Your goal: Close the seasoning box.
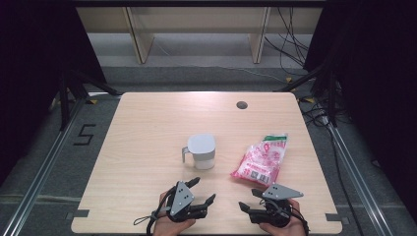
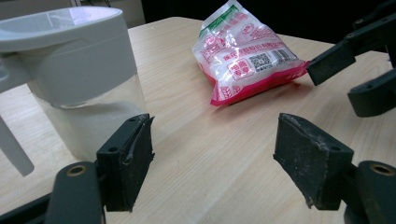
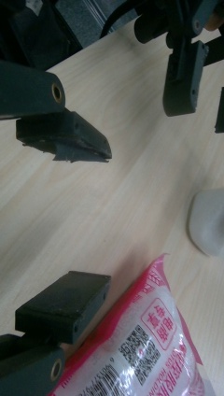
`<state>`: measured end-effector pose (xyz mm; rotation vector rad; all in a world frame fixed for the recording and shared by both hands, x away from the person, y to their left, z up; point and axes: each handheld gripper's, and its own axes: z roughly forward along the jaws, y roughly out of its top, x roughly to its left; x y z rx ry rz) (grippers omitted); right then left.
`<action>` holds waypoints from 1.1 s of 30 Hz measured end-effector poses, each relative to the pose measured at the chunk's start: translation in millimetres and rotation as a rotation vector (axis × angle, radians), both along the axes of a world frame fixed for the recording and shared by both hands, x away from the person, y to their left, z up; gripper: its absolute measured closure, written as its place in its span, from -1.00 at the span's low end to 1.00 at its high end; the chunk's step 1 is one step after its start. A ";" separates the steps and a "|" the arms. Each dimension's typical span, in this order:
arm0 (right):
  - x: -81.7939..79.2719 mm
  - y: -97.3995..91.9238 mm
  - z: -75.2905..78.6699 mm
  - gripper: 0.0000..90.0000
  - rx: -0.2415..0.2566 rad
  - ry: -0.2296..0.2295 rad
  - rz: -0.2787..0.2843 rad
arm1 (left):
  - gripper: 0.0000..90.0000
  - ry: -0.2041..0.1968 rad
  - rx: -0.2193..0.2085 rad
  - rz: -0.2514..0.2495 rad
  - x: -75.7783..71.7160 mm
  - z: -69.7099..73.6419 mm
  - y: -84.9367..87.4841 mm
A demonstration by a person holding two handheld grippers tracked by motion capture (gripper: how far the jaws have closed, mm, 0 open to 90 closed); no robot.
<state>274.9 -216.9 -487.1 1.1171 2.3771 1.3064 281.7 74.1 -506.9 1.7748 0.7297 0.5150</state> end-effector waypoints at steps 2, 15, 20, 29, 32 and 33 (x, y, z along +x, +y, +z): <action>-2.3 0.3 -0.9 -0.25 -0.003 0.003 -0.005 | -0.40 0.006 0.007 0.006 -1.3 -1.8 1.9; -17.4 -4.9 -5.0 -0.29 -0.099 -0.004 0.025 | -0.41 0.023 0.026 -0.018 -9.5 -9.1 1.2; -22.6 -8.0 -6.6 -0.29 -0.098 0.009 0.042 | -0.42 0.035 0.039 -0.027 -10.5 -10.1 0.8; -21.0 -10.9 -8.4 -0.30 -0.106 -0.006 0.041 | -0.42 0.050 0.027 0.005 -9.0 -10.6 2.5; -21.3 -11.4 -8.4 -0.30 -0.112 -0.005 0.035 | -0.42 0.059 0.039 0.008 -8.7 -10.6 3.2; -21.1 -12.3 -8.0 -0.30 -0.122 0.004 0.023 | -0.42 0.062 0.029 0.007 -8.8 -10.7 3.2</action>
